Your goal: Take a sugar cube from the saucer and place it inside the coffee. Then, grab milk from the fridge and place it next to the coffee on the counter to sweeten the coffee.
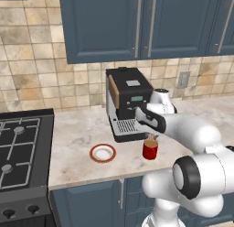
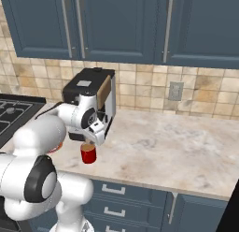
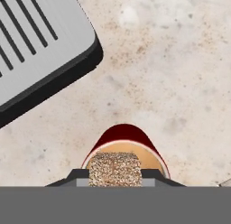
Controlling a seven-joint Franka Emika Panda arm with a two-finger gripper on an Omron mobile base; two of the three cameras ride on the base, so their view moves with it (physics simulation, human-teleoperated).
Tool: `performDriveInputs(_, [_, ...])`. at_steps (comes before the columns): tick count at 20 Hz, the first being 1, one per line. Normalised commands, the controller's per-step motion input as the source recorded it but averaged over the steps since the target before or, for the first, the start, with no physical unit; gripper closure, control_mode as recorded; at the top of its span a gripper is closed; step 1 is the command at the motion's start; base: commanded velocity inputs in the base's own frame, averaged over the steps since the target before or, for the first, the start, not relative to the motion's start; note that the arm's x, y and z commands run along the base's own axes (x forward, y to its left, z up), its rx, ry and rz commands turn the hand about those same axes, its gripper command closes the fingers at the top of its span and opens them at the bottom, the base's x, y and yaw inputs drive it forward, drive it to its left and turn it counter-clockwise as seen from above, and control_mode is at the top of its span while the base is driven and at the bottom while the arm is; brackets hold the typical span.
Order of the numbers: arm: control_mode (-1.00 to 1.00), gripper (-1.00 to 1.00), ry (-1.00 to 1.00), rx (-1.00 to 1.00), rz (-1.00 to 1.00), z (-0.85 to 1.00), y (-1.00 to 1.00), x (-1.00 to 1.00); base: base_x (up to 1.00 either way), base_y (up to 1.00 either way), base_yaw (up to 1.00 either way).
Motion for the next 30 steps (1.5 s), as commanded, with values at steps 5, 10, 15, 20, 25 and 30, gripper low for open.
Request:
performDriveInputs(5, [-1.00, 1.00, 0.08, -0.01, 0.00, -0.37, 0.00, 0.03, 0.00, 0.00, 0.00])
performDriveInputs(10, [-1.00, 1.00, 0.01, 0.00, 0.00, -0.27, 0.02, 0.02, 0.00, 0.00, 0.00])
performDriveInputs(15, [-1.00, 1.00, -0.02, 0.00, 0.00, -0.07, 0.02, -0.02, 0.00, 0.00, 0.00])
performDriveInputs(20, [-1.00, 1.00, -0.06, 0.00, 0.00, 0.00, 0.00, -0.01, 0.00, 0.00, 0.00])
performDriveInputs(25, [-1.00, -1.00, -0.03, 0.00, 0.00, -0.06, 0.05, -0.01, 0.00, 0.00, 0.00])
performDriveInputs(30, [-1.00, -1.00, -0.02, 0.00, 0.00, -0.05, 0.02, -0.02, 0.00, 0.00, 0.00])
